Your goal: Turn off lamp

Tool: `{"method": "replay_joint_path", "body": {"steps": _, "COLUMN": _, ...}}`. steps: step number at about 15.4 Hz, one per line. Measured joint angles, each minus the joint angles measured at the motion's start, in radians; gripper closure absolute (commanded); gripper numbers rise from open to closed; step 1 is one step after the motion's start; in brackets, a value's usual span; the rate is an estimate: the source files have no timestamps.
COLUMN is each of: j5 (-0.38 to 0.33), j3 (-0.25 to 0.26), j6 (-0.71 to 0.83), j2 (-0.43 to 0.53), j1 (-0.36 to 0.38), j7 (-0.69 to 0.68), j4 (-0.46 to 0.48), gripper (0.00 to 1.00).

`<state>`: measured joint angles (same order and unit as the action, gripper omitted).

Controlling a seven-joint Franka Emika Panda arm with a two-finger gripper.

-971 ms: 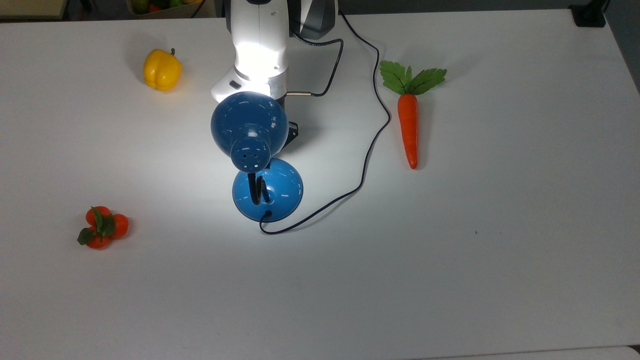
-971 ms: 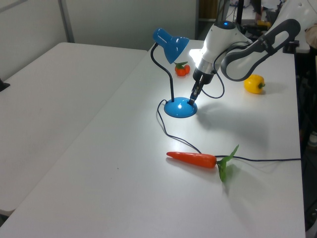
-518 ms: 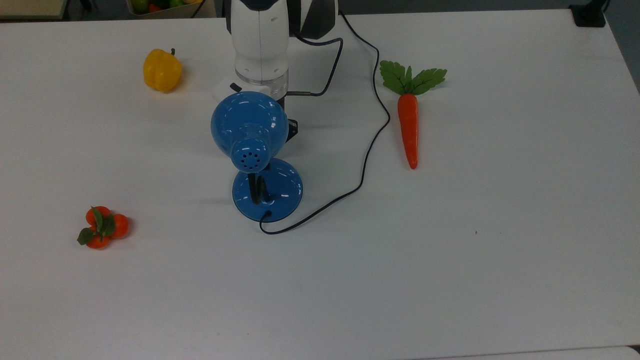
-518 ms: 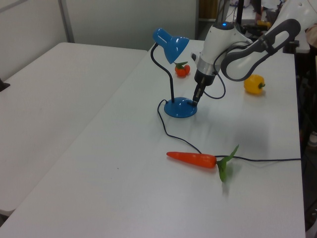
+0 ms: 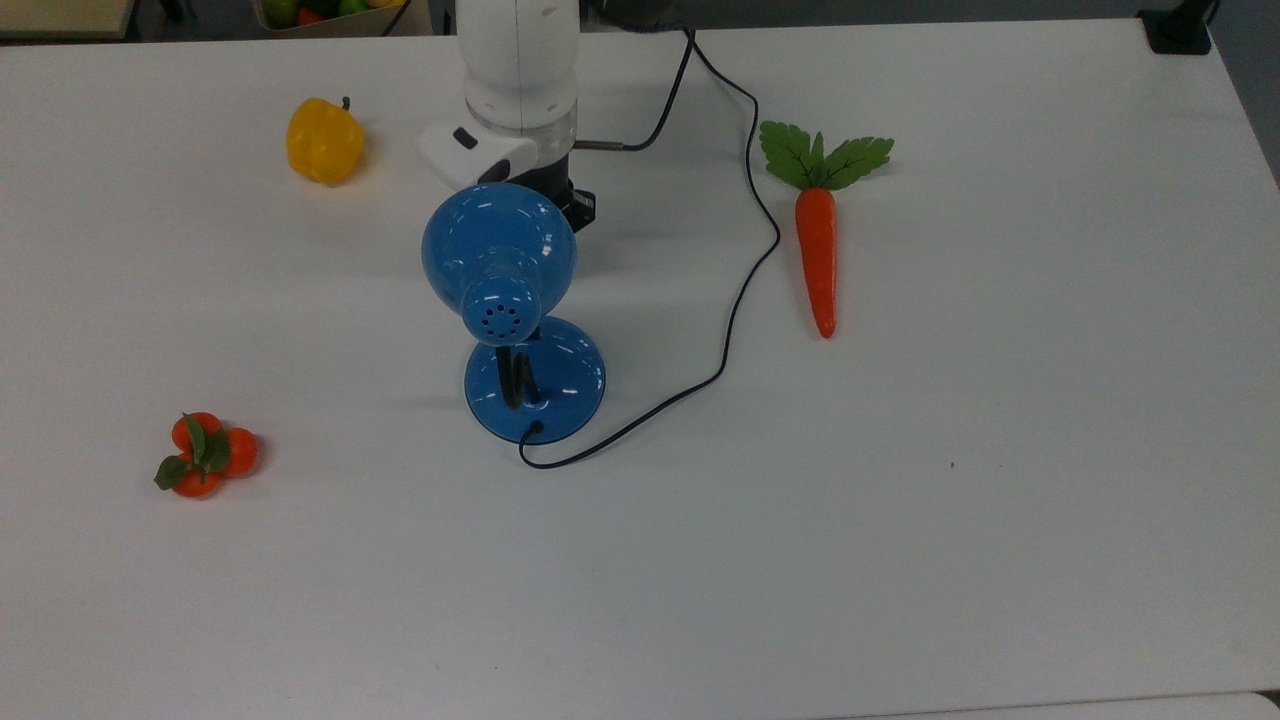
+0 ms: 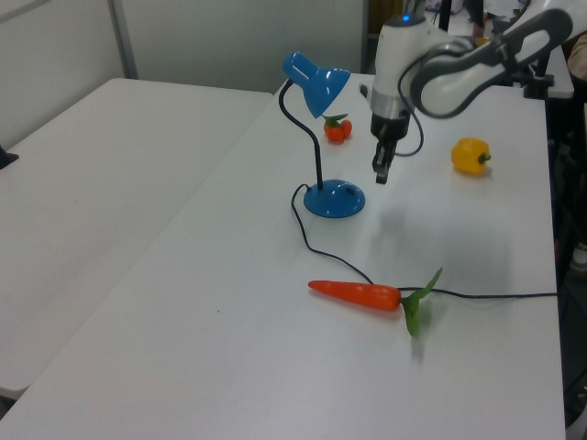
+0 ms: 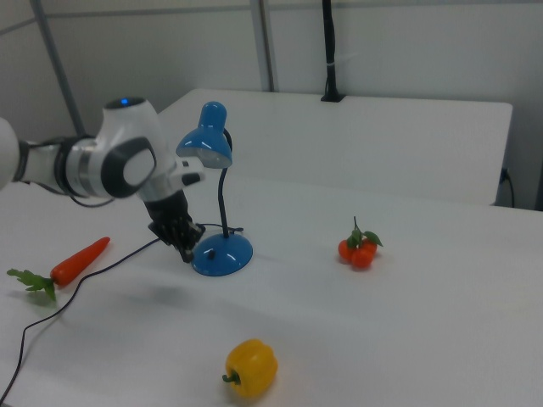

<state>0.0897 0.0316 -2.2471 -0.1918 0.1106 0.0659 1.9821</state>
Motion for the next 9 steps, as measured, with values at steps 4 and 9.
{"method": "replay_joint_path", "body": {"steps": 4, "j5": 0.000, "j3": -0.008, "j6": 0.237, "j2": 0.082, "j1": 0.000, "j7": 0.034, "j4": -0.102, "gripper": 1.00}}
{"method": "replay_joint_path", "body": {"steps": 9, "j5": 0.000, "j3": -0.026, "j6": 0.460, "j2": 0.127, "j1": 0.000, "j7": 0.042, "j4": -0.273, "gripper": 1.00}}
